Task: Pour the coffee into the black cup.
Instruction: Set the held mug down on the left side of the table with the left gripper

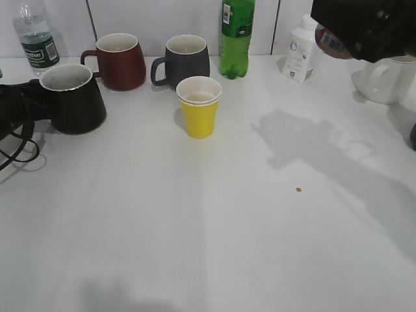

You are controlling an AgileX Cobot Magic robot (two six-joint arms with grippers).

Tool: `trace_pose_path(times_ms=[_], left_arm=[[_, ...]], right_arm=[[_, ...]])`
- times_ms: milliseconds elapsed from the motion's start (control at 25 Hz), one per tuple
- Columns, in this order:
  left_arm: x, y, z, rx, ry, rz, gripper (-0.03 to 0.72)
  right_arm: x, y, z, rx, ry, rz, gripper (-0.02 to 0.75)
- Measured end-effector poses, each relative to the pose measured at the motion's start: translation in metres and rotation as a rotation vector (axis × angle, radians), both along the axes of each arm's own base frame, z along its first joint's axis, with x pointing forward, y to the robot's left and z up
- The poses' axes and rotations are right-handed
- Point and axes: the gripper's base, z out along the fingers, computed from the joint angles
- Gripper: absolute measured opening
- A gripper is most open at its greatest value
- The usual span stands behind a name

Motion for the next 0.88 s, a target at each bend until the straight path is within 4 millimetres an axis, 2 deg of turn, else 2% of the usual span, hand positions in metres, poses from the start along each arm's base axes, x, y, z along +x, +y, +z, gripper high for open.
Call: trace_pose_path(times_ms=[200,400,640,880], left_arm=[[-0.001,0.0,0.0,-0.017,0.0,0.001,0.157],[-0.009,0.0,-0.003,-0.037,0.009,0.006,0.24],[-0.018,-0.001,-0.005,-0.044,0.03,0.009,0.251],[-0.041,0.002,-0.003,-0.065,0.071,0.061,0.252]], right_arm=[[0.0,0.0,0.0,0.0,0.0,0.0,0.527],[0.0,0.0,0.0,0.0,0.0,0.0,0.527],[0.0,0.0,0.0,0.0,0.0,0.0,0.527],[0.0,0.0,0.0,0.0,0.0,0.0,0.527]])
